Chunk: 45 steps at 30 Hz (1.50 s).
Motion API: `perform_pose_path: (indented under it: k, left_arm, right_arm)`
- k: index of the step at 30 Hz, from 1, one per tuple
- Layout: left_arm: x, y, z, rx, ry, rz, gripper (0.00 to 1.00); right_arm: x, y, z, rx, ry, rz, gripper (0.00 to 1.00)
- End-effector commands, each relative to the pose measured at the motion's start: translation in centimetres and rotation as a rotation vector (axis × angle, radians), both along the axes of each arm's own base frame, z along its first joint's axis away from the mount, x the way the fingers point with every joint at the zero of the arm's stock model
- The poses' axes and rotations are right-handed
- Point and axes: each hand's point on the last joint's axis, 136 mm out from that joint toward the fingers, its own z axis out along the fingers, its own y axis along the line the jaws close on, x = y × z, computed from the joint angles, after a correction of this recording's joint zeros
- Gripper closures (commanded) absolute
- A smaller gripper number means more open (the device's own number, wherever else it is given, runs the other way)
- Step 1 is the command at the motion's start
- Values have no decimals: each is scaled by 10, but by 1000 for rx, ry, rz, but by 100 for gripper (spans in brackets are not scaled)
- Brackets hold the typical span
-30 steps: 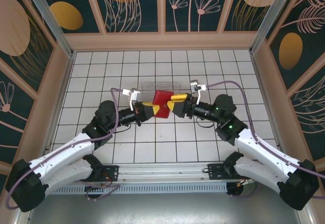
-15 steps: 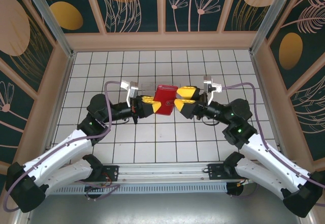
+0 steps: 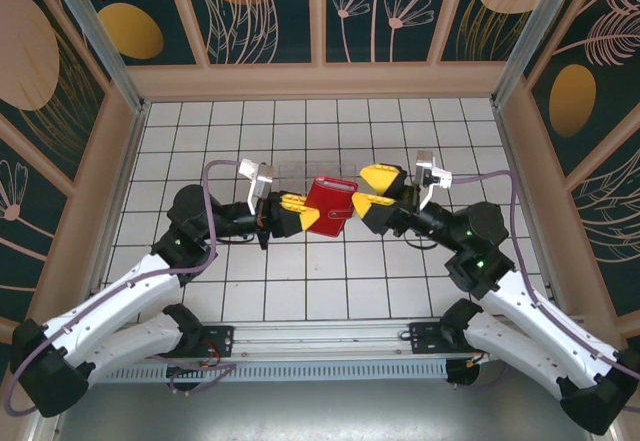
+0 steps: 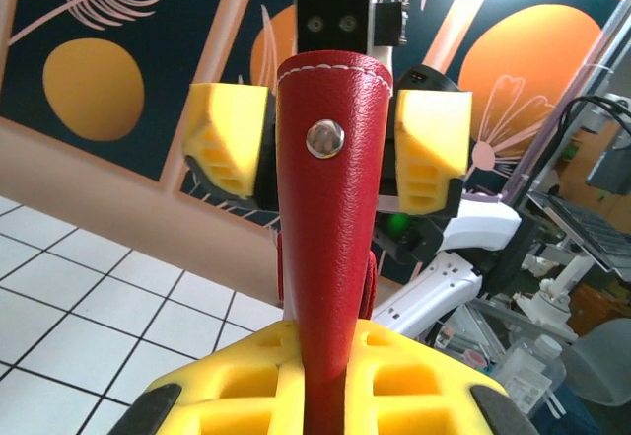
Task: Take the credit cards out of the card holder
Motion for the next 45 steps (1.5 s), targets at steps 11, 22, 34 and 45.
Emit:
perform_pose_path:
  k: [11,22,34,45]
  left_arm:
    - [-11,0,28,-47,-92,-52,98]
    - [-30,-12,20,149,-119,-253,59]
    - [-36,-18,20,200,-135,-373,99]
    - [87,-11,3,275,16,368,100]
  right_arm:
    - [-30,25,13,-65,-88,246,70]
    - [-34,35,3,-203,-112,301,100]
    - [-33,41,3,-274,-102,325,98]
    - [48,-7,-14,-392,-206,-333,61]
